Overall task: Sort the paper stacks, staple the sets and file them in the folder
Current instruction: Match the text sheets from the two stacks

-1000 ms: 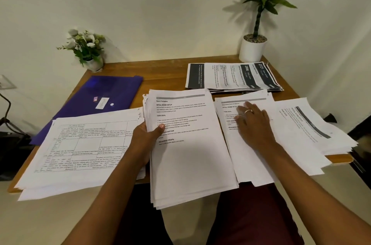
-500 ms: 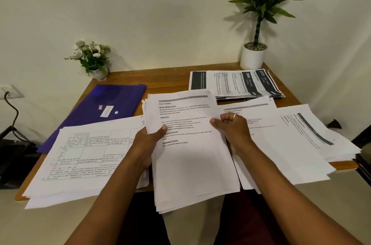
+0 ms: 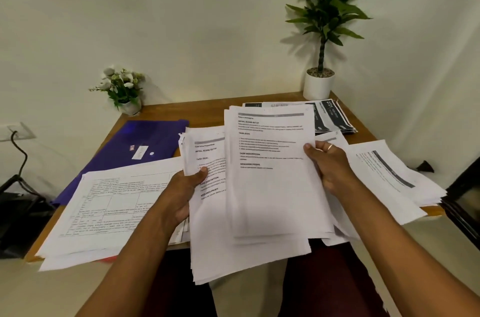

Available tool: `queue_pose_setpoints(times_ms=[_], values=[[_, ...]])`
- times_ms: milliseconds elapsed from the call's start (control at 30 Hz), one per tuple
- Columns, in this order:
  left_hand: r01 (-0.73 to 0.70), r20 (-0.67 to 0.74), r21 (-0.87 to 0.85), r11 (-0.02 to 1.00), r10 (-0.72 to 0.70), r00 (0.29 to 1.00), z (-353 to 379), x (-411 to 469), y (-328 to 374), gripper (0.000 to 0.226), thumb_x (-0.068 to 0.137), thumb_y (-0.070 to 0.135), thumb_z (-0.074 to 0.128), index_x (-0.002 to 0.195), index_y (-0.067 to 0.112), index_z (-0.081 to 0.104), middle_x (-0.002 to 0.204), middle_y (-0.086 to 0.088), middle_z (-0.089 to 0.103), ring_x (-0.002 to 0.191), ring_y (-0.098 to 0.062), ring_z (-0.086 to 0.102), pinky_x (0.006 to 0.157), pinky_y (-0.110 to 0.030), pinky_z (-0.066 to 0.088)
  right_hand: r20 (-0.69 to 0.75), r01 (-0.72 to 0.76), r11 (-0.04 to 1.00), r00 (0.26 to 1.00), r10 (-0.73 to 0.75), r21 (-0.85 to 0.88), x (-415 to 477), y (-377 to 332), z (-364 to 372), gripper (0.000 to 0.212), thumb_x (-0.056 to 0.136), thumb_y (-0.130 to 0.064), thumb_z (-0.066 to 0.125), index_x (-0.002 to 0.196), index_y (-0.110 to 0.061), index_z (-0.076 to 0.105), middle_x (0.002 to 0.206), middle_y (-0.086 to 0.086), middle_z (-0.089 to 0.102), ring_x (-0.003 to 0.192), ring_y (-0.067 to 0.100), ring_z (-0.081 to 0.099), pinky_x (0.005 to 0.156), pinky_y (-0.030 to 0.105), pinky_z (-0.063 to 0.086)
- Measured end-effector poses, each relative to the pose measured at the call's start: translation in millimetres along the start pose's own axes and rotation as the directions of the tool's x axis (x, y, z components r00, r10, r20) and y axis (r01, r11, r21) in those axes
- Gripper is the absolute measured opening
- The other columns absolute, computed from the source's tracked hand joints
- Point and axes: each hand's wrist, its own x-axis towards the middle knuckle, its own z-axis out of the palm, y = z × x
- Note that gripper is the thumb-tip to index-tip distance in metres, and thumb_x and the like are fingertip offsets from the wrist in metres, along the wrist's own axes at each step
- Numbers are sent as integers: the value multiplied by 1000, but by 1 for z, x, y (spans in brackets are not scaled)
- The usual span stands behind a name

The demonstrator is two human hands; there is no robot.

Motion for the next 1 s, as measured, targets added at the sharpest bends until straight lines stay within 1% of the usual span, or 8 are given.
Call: queue_pose_setpoints(times_ms=[67,233,367,500,667,800,867,1000], values=[[2,-15,20,1000,-2,1000,4,-1,-2,40,92,17,68,131,8,63,119,-17,73,100,-34,73,78,-48,62,-2,-13,1000,1000,13,-10,0,6,-5,11,94,-8,70,105,-10,72,102,10,78,91,26,75,83,39,61],[-27,-4,79,996,28,1000,10,-3,-5,48,90,26,70,135,12,61,122,-15,72,110,-37,70,90,-58,57,0,-82,996,997,82,-19,-7,34,6,6,95,-7,68,101,-9,70,101,14,77,86,28,74,77,39,62],[-29,-43,145,989,35,998,7,-3,-4,44,92,35,67,132,17,62,119,-13,73,106,-37,72,95,-64,53,-9,-82,995,997,81,-53,-9,52,19,7,95,-9,69,102,-9,68,100,14,77,92,31,74,86,48,61],[0,-51,178,984,9,999,-4,2,-5,43,93,31,70,133,18,61,122,-14,72,108,-39,71,96,-67,51,51,-60,994,997,65,-96,-12,55,27,10,96,-12,68,105,-9,70,97,9,78,93,29,75,88,49,60],[-6,-79,180,984,21,997,-10,5,-4,38,96,17,67,133,15,61,118,-12,74,106,-37,72,95,-64,53,74,-3,991,997,13,-137,-10,56,28,6,91,-14,74,96,-12,73,97,9,78,95,31,74,90,48,60],[-37,-115,191,981,60,992,-12,4,2,32,96,16,67,128,15,65,113,-10,76,102,-34,73,86,-53,59,-6,51,987,999,-52,-151,-3,43,21,18,93,-19,72,109,-13,68,97,5,77,91,22,72,88,38,58],[-46,-125,194,980,71,990,-14,2,6,30,96,16,67,126,15,66,112,-9,76,101,-33,74,82,-49,60,-9,11,994,1000,-12,-107,1,36,17,19,96,-18,69,113,-11,67,99,7,78,93,25,73,88,41,60],[-68,-137,175,982,93,986,-21,-1,12,30,96,16,68,126,12,66,114,-10,76,105,-35,72,88,-50,58,-2,-24,991,1000,24,-133,2,20,7,15,98,-15,66,112,-10,68,96,7,77,82,22,73,71,30,60]])
